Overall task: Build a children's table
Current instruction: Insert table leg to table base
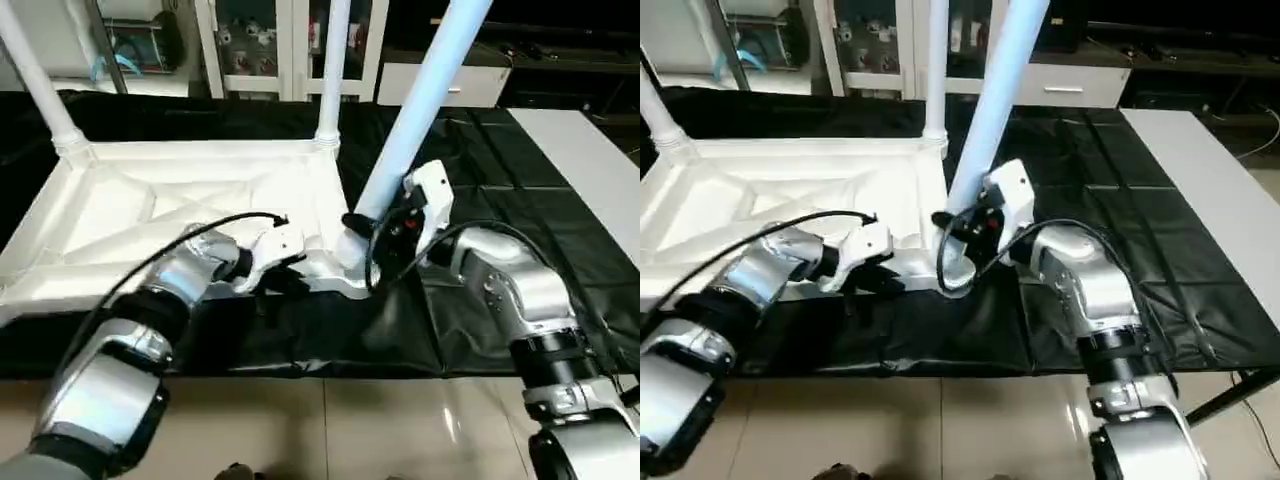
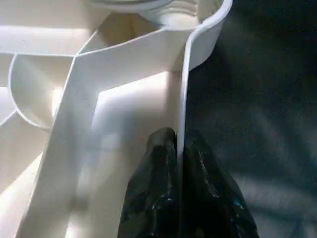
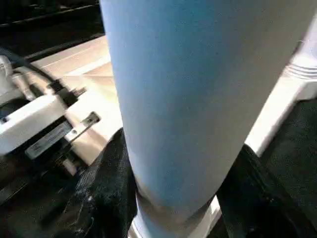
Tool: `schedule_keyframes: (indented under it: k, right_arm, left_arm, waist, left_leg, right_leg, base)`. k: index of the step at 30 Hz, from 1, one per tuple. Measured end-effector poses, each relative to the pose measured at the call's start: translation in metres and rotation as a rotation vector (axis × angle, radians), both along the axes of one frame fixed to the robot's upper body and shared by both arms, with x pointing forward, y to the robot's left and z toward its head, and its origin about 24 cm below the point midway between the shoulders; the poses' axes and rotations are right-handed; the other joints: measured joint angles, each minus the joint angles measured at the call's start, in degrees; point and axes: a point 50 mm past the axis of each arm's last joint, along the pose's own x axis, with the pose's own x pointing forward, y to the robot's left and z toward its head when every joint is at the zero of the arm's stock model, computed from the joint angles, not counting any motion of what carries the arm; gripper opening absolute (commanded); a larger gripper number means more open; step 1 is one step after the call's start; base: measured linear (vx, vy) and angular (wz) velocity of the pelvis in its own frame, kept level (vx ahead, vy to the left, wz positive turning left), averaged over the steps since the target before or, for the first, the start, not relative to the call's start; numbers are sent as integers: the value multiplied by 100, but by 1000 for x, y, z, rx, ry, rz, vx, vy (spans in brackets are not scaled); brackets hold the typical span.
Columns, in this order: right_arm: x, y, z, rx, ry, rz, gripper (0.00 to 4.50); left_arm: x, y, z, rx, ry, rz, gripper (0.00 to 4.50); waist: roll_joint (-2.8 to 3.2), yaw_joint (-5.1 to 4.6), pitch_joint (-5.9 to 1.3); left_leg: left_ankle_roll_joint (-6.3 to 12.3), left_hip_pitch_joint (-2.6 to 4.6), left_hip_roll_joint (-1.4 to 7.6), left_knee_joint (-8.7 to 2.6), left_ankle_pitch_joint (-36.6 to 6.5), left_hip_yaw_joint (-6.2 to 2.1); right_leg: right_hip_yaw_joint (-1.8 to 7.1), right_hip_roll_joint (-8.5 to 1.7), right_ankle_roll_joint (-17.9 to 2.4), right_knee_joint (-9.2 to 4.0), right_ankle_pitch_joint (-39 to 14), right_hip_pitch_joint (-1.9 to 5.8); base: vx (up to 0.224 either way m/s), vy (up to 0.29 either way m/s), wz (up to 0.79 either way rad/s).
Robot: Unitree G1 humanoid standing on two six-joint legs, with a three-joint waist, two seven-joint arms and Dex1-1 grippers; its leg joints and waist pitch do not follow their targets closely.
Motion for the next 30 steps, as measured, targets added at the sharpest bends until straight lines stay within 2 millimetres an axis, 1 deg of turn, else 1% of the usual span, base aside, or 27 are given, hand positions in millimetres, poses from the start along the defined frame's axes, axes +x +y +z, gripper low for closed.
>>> schedule_keyframes:
  k: [3, 5, 10, 15, 21, 27, 30]
  right_arm:
    - [1, 0, 0, 1, 0, -6, 184]
    - [1, 0, -2, 0, 12, -10, 184]
    - [3, -3, -8, -45, 44, -2, 184]
    - [7, -7, -4, -71, 41, 12, 184]
    - [11, -5, -2, -85, 54, 57, 184]
    - [9, 0, -3, -93, 65, 118, 184]
    - [8, -1, -3, -99, 71, 137, 184]
  left_arm:
    - [-2, -5, -1, -20, 28, 54, 0]
    - [-2, -5, -1, -28, 34, 78, 0]
    - [-8, -3, -2, -23, -11, 79, 0]
    - [-12, -3, -1, -27, -46, 48, 0]
    - [-14, -1, 0, -23, -51, 42, 0]
    - [-14, -1, 0, -21, -44, 41, 0]
    - [-14, -1, -1, -22, -43, 43, 0]
  waist:
    - [22, -35, -14]
    - [22, -61, -14]
    - [22, -152, -14]
    - [20, -162, -16]
    - [18, -165, -17]
    - [2, -165, -27]
    - [0, -162, -27]
  left_leg:
    - [0, 3, 0, -9, 0, 1]
    - [0, 7, 1, -16, 0, -1]
    - [-1, 4, 2, -20, 0, -3]
    - [1, -4, 1, -28, 0, -2]
    - [1, -1, 6, -39, 0, -2]
    - [1, -1, 5, -38, 0, -1]
    - [1, 0, 5, -38, 0, -1]
  right_leg:
    - [0, 1, 0, -2, 0, -1]
    - [-3, 3, 1, 0, 0, -3]
    - [-6, 4, 3, -2, -2, -7]
    - [-9, 5, 4, -30, -2, -5]
    - [-12, 10, 4, -32, -3, -7]
    - [-10, 10, 5, -34, -3, -5]
    - [-10, 10, 5, -33, -3, -5]
  base:
    - [0, 0, 0]
    - [0, 0, 0]
    - [0, 0, 0]
    - [0, 0, 0]
    - [0, 0, 0]
    - [0, 0, 0]
    - [0, 0, 0]
